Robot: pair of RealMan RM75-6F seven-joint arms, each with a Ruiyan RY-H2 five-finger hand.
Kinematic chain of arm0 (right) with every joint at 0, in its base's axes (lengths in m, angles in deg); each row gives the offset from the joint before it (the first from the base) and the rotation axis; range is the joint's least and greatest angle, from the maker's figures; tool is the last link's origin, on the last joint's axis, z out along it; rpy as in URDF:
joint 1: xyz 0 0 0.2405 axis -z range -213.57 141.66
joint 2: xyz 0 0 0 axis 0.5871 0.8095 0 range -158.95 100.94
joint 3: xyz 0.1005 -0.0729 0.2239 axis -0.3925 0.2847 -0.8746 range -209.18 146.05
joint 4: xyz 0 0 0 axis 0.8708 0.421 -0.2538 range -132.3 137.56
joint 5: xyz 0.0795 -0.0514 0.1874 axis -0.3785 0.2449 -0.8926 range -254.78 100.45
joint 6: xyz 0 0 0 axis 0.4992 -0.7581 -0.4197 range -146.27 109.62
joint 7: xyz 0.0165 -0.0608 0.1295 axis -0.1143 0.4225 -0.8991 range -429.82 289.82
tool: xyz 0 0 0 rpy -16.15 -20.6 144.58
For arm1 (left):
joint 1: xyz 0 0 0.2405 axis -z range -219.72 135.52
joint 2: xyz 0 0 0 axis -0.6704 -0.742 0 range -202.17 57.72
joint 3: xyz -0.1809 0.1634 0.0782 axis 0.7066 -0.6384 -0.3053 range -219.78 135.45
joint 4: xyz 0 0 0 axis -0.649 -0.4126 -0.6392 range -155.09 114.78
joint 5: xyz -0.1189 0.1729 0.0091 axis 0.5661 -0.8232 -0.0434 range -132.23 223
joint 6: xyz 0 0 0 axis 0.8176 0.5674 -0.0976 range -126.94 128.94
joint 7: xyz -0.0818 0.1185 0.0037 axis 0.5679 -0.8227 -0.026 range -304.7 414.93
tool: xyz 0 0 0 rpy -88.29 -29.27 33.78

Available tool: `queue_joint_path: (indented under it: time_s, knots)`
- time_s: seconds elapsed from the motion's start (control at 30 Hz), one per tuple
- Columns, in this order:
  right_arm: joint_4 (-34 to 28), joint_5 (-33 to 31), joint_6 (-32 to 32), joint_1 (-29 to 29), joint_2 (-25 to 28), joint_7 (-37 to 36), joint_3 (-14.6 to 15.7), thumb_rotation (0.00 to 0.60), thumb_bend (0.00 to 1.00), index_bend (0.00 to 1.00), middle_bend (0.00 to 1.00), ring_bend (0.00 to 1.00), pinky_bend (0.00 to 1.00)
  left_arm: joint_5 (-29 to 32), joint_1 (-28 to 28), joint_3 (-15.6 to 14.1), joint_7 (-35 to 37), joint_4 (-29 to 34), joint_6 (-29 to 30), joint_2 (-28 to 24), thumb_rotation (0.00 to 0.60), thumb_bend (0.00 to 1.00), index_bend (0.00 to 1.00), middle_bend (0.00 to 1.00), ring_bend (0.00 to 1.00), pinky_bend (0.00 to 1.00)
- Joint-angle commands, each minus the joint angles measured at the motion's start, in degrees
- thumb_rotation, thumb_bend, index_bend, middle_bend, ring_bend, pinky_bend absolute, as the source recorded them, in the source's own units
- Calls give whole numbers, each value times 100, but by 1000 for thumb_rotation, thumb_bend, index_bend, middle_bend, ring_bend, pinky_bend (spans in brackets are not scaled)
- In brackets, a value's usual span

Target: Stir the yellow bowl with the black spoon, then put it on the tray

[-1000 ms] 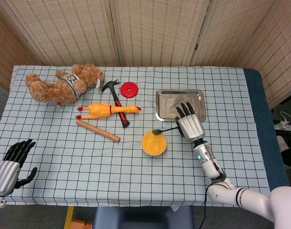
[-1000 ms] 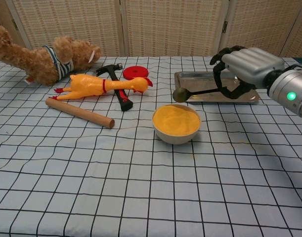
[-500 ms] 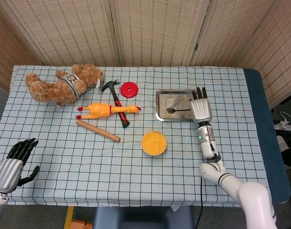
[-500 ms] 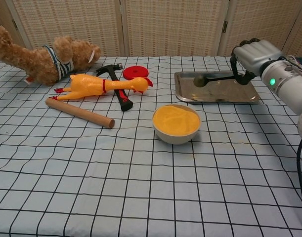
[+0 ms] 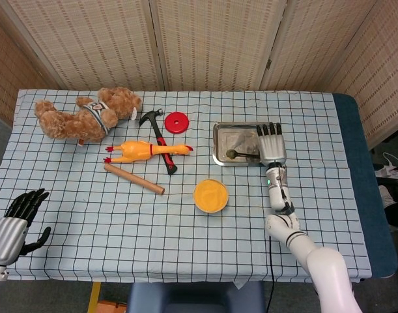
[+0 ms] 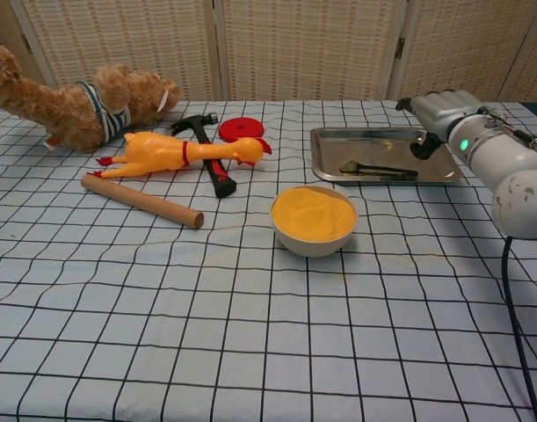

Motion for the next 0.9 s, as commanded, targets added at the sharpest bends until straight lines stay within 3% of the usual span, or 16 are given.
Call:
queue_joint_path:
  time_s: [0.03,0.1,0.2,0.3,0.33,0.43,0.53,0.63,0.77,0.9]
  knots:
    - [-815,74,389,355,533,-140,6,600,348,0,56,0,0,-20,0,-10,-21,6,5,7,600,423,0,0,0,73]
    - [-1526,95,703,628,887,-153,11,600,340,0,46,0,0,-39,-7,-15,-36,15,26,7,600,423,0,0,0,73]
    - [-3377,402,1584,1373,1773,-108,262,600,340,0,35,0,0,-51,-29,-4,-78,32,89,5,600,423,0,0,0,73]
    - [-5430,775,2400,2238,2822,79,747,600,339,0,22,0,0,-31,-37,5,-130,41,92,11,600,423,0,0,0,73]
    - [-6240,797,2493,2531,3265,84,944,600,339,0,14,0,0,-12,-36,13,-148,40,86,16,600,423,0,0,0,73]
    - [-7793,941,2672,3107,4266,97,1440,600,339,0,0,0,0,25,-45,35,-245,18,93,47,600,423,0,0,0,74]
    - [-8324,1545,3326,3637,4669,312,1956,600,339,0,0,0,0,71,-70,40,-388,60,92,56,600,423,0,0,0,74]
    - [-8295,2075,4168,4199,4675,612,2350,600,338,0,0,0,0,105,-97,44,-576,117,102,64,600,424,0,0,0,75]
    - [-7863,2348,5000,4775,4408,429,2488,600,337,0,0,0,0,82,-127,11,-708,188,109,64,600,424,0,0,0,89]
    - [-7632,2269,5077,4958,4389,177,2454,600,337,0,0,0,0,60,-115,14,-838,232,95,100,600,424,0,0,0,92]
